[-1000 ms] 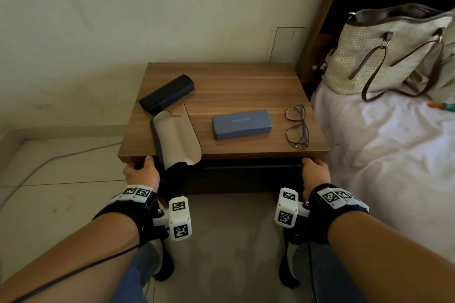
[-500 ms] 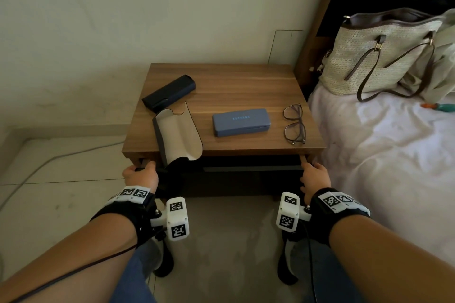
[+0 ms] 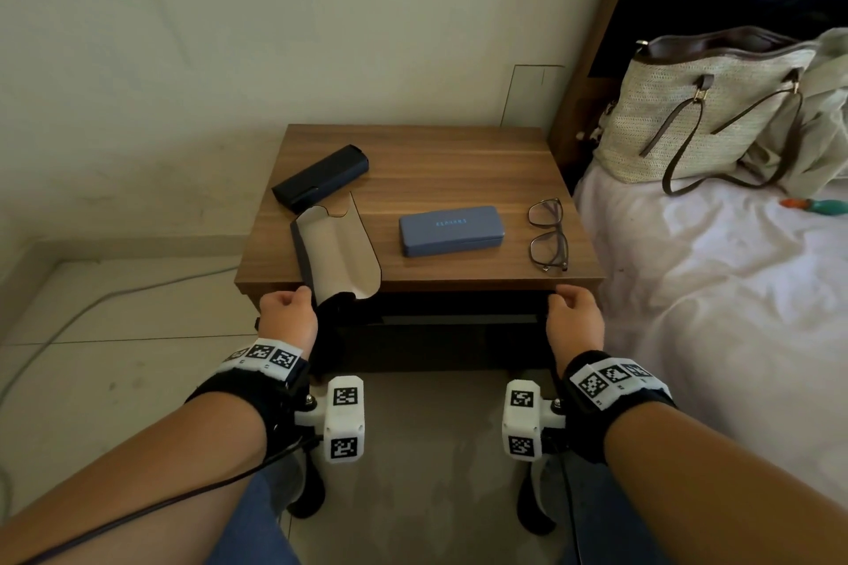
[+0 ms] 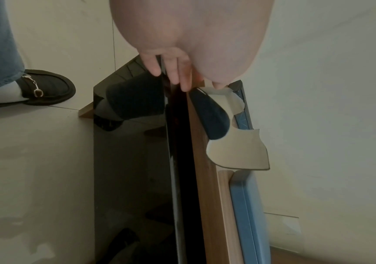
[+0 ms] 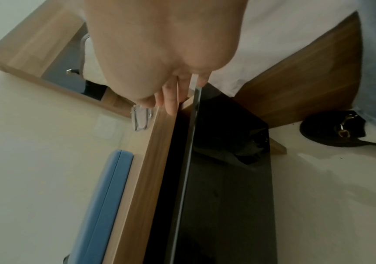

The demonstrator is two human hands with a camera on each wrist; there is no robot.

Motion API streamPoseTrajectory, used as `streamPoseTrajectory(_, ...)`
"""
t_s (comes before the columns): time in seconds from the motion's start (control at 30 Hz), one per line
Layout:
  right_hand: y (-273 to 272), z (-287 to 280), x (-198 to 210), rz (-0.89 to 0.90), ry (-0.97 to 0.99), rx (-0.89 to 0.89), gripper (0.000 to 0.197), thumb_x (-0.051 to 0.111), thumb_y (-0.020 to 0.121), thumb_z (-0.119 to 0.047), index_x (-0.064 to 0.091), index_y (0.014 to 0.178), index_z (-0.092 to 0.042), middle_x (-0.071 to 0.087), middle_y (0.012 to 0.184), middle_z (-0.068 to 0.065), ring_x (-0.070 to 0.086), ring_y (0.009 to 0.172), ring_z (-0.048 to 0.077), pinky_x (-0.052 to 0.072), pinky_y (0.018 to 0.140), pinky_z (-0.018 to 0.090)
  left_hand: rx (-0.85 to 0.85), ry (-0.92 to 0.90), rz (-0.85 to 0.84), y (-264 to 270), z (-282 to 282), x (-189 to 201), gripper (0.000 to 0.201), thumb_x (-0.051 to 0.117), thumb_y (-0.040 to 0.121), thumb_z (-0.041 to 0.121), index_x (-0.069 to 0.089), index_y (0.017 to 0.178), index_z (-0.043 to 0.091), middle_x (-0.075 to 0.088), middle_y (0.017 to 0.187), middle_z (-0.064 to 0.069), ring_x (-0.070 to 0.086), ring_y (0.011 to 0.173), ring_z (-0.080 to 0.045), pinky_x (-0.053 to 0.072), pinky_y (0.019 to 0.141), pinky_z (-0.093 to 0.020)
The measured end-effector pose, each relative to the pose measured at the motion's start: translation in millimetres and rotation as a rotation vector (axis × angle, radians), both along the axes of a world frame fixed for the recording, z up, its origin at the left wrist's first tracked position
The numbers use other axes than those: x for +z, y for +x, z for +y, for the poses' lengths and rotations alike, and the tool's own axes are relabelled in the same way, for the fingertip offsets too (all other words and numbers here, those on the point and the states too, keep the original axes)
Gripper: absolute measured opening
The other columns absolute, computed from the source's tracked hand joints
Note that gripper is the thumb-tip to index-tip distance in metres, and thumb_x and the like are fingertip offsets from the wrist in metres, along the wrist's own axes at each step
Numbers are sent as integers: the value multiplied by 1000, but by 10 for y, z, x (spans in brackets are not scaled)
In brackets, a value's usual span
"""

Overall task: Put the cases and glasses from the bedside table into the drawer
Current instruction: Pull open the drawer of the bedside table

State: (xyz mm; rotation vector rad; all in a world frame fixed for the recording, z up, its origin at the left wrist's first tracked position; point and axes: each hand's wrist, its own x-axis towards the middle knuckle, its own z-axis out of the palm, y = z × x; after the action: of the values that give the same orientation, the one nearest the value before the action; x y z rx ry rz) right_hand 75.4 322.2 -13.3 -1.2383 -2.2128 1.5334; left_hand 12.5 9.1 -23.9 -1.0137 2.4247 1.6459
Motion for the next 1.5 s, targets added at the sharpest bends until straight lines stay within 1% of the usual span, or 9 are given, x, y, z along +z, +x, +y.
streamPoseTrajectory(0.1, -20, -64, -6, -75, 12, 142, 37, 46, 94, -23, 52, 129, -12, 60, 121, 10, 57, 110, 27, 45, 92, 34, -55, -15, -32, 23, 28, 46, 35, 42, 96, 40, 48, 111, 9, 54, 101, -10, 52, 95, -30, 35, 83, -36)
streamPoseTrajectory(0.2, -4, -89, -28, -143, 47, 250, 38, 45, 96, -26, 51, 130, -10, 60, 125, 12, 56, 114, 28, 46, 98, 38, -119, -47, -62, 50, 48, 112, 45, 34, 99, 44, 45, 124, 9, 50, 102, -10, 51, 102, -32, 31, 82, -35)
streamPoseTrajectory(0.5, 44, -77, -24, -210, 73, 299, 36, 49, 94, -27, 52, 127, -11, 59, 125, 12, 56, 112, 28, 46, 92, 36, -212, -90, -109, 82, 0, 87, 50, 27, 100, 47, 48, 121, 7, 49, 102, -11, 46, 96, -29, 32, 86, -36)
streamPoseTrajectory(0.77, 181, -83, -32, -326, 137, 354, 20, 52, 88, -38, 57, 102, -25, 61, 102, 1, 59, 104, 26, 43, 101, 50, -334, -156, -185, 138, -91, 44, 53, 20, 102, 43, 50, 110, 1, 50, 95, -12, 53, 102, -33, 32, 81, -31)
streamPoseTrajectory(0.93, 283, -61, -27, -378, 141, 397, 15, 53, 85, -39, 56, 95, -28, 64, 104, 3, 60, 103, 26, 44, 101, 50, -387, -202, -204, 227, -110, 86, 56, 21, 102, 42, 47, 134, 4, 60, 114, -21, 56, 101, -35, 39, 87, -37)
streamPoseTrajectory(1.03, 350, -60, -5, -394, 121, 406, 22, 54, 85, -36, 62, 100, -22, 65, 102, 4, 61, 102, 26, 46, 99, 48, -463, -241, -276, 302, -108, 122, 54, 21, 104, 38, 52, 132, 4, 55, 128, -25, 52, 117, -38, 37, 99, -41)
streamPoseTrajectory(1.17, 447, -61, 28, -417, 136, 434, 17, 53, 87, -34, 62, 94, -21, 66, 102, 6, 60, 103, 28, 46, 99, 48, -488, -215, -309, 377, -132, 104, 55, 25, 103, 40, 52, 132, 1, 53, 135, -24, 50, 123, -38, 37, 107, -42)
streamPoseTrajectory(1.27, 519, -81, 78, -429, 153, 457, 17, 52, 90, -31, 62, 94, -17, 66, 104, 10, 61, 102, 29, 48, 97, 46, -440, -170, -332, 425, -153, 86, 59, 31, 101, 43, 57, 127, -2, 55, 133, -24, 51, 123, -37, 37, 108, -42)
streamPoseTrajectory(1.5, 630, -90, 80, -499, 176, 485, 26, 50, 92, -27, 64, 100, -7, 67, 103, 14, 63, 99, 30, 50, 95, 44, -481, -118, -368, 539, -185, 63, 48, 50, 97, 29, 54, 129, -6, 54, 136, -25, 51, 128, -37, 42, 102, -38)
